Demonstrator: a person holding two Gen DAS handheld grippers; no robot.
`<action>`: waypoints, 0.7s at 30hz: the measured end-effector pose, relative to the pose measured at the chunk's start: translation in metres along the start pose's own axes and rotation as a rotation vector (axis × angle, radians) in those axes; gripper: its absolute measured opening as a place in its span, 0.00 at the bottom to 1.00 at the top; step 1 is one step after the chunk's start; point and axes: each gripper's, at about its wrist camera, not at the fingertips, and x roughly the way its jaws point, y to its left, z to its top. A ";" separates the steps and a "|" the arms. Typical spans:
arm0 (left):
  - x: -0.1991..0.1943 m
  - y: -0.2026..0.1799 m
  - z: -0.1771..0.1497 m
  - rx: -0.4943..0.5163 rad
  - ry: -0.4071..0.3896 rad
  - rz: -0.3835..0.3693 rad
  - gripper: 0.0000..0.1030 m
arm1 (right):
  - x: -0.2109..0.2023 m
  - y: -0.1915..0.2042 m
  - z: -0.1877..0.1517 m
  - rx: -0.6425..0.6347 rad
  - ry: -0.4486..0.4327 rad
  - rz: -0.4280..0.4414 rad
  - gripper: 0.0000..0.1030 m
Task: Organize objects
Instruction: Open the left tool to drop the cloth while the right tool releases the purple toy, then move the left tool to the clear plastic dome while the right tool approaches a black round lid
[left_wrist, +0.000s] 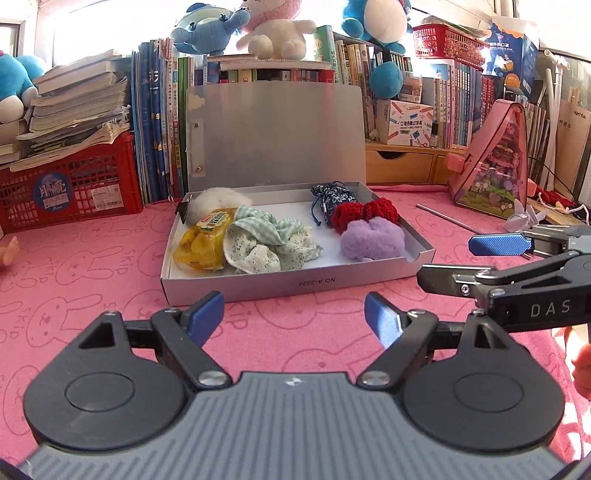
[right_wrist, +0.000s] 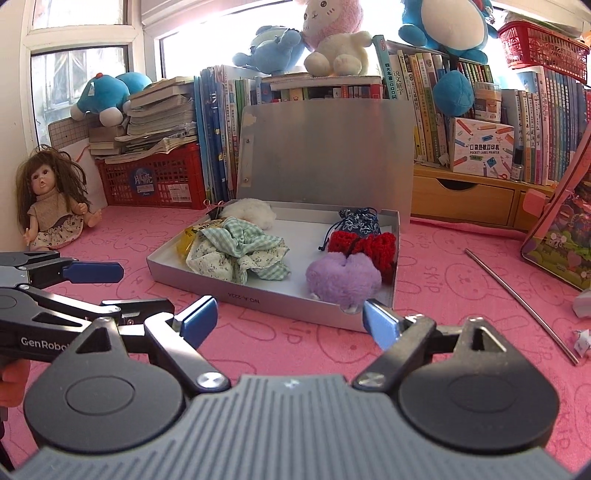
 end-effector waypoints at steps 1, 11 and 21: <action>-0.002 0.000 -0.004 0.000 0.009 0.005 0.84 | -0.002 0.001 -0.002 -0.004 0.002 0.002 0.89; -0.019 0.002 -0.033 -0.024 0.028 0.042 0.84 | -0.013 0.014 -0.027 -0.033 0.020 0.002 0.89; -0.034 0.004 -0.062 -0.059 0.014 0.074 0.84 | -0.010 0.017 -0.052 0.007 0.066 0.016 0.90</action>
